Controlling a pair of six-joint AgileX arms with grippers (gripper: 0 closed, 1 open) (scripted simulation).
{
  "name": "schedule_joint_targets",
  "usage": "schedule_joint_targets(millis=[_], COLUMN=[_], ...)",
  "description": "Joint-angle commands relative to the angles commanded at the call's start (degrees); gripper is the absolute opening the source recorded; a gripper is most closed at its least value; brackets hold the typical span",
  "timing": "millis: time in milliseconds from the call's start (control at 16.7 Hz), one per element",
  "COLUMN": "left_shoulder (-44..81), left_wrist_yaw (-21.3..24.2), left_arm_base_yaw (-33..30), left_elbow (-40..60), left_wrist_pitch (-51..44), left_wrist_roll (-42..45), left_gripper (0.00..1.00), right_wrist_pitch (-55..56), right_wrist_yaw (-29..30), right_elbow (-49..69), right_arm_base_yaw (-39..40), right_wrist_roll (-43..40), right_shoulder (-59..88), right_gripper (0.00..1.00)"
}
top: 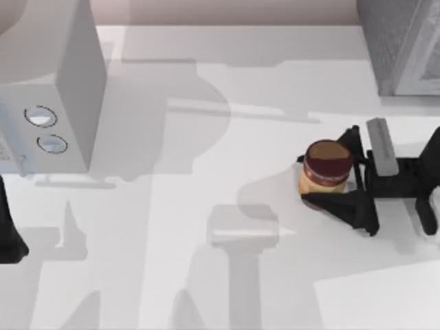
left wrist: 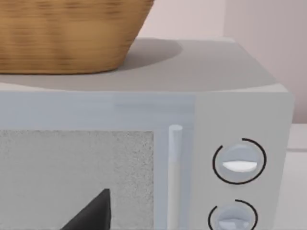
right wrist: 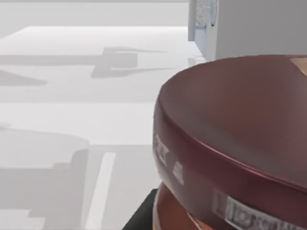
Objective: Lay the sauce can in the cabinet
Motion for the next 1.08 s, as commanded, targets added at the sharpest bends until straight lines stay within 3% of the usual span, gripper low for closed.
schedule_joint_targets(millis=[120, 180, 780, 1080], left_shoulder=[0.0, 0.0, 0.0, 0.0], left_wrist_yaw=[0.0, 0.0, 0.0, 0.0], left_arm_base_yaw=[0.0, 0.0, 0.0, 0.0], left_elbow=[0.0, 0.0, 0.0, 0.0], left_wrist_pitch=[0.0, 0.0, 0.0, 0.0], left_wrist_roll=[0.0, 0.0, 0.0, 0.0], left_gripper=[1.00, 1.00, 1.00, 1.00], right_wrist_pitch=[0.0, 0.0, -0.3, -6.0], right_wrist_yaw=[0.0, 0.0, 0.1, 0.2], right_elbow=[0.0, 0.0, 0.1, -0.7], right_arm_base_yaw=[0.0, 0.0, -0.2, -0.1], right_wrist_roll=[0.0, 0.0, 0.0, 0.9], right_shoulder=[0.0, 0.0, -0.8, -7.8], right_gripper=[0.02, 0.00, 0.00, 0.00])
